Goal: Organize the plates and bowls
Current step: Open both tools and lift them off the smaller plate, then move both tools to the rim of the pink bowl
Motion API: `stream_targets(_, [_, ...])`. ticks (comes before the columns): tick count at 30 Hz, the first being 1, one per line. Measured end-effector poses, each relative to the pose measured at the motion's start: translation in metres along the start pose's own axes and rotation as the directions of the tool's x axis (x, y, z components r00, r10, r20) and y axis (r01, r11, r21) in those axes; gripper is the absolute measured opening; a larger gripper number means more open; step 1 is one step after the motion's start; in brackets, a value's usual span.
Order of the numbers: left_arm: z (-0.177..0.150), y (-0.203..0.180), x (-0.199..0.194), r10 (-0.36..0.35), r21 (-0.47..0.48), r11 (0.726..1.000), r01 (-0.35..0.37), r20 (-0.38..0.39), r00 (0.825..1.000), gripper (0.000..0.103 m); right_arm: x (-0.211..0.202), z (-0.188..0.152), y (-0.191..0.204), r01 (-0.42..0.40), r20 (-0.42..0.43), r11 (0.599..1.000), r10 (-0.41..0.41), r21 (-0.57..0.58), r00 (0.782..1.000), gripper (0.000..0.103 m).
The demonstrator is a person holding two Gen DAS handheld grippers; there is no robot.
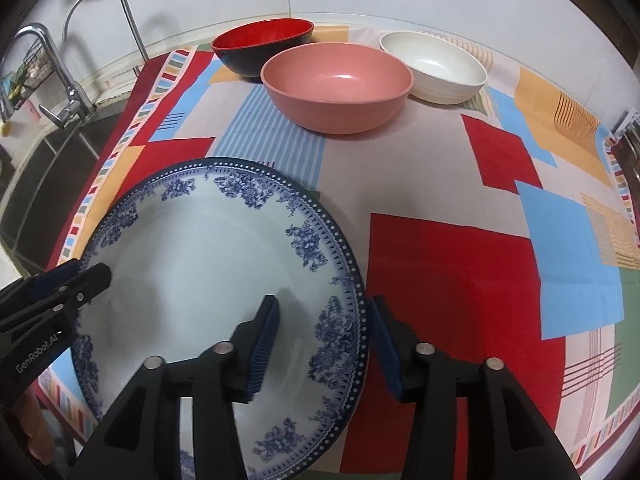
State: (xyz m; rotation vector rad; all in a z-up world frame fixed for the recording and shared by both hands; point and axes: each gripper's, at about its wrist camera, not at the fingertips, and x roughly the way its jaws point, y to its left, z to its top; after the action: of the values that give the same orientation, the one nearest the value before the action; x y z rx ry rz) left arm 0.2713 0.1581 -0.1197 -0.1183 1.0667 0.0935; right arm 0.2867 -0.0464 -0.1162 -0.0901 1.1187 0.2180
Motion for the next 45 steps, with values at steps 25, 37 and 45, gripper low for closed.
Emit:
stream_targets(25, [0.064, -0.058, -0.048, -0.009, 0.125, 0.992, -0.017, 0.211, 0.978, 0.079, -0.063, 0.051, -0.051, 0.035, 0.228, 0.998, -0.045, 0.047, 0.973, 0.06])
stream_targets(37, [0.11, -0.083, -0.025, -0.037, 0.169, 0.986, 0.002, 0.209, 0.977, 0.079, -0.048, 0.094, -0.072, -0.021, 0.258, 0.998, 0.007, 0.054, 0.966, 0.06])
stream_targets(45, [0.139, -0.094, 0.013, -0.037, 0.207, 0.978, 0.003, 0.16, 0.986, 0.078, -0.018, 0.121, -0.084, -0.049, 0.221, 0.996, 0.032, 0.073, 0.975, 0.06])
